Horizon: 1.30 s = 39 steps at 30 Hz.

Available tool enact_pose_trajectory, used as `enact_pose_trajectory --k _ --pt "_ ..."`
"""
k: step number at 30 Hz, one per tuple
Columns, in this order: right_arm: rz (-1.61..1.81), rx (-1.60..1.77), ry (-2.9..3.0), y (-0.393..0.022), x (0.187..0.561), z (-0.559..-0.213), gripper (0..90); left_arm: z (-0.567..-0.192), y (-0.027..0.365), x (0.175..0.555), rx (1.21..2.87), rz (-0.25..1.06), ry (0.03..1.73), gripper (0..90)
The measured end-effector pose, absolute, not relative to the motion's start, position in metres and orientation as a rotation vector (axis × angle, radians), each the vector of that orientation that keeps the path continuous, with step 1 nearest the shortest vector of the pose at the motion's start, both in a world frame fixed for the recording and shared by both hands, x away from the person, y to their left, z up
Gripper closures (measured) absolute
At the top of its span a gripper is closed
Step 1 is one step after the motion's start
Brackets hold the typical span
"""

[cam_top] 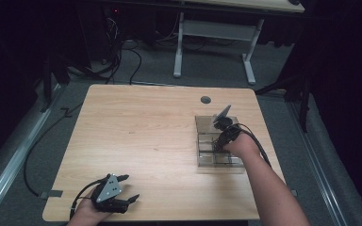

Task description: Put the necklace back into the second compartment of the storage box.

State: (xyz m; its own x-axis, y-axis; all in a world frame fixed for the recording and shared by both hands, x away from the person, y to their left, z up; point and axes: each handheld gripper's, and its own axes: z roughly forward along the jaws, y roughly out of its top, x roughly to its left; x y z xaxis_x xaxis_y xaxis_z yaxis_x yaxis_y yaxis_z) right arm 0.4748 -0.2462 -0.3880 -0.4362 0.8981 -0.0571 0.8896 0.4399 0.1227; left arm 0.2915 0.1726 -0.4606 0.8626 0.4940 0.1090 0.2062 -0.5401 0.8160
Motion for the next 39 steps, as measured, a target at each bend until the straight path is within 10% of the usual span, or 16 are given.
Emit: enact_pose_trajectory --k 39 --pt "0.257 1.699 2.600 -0.274 0.383 -0.362 75.1 -0.461 0.173 0.292 2.137 0.417 0.525 23.1"
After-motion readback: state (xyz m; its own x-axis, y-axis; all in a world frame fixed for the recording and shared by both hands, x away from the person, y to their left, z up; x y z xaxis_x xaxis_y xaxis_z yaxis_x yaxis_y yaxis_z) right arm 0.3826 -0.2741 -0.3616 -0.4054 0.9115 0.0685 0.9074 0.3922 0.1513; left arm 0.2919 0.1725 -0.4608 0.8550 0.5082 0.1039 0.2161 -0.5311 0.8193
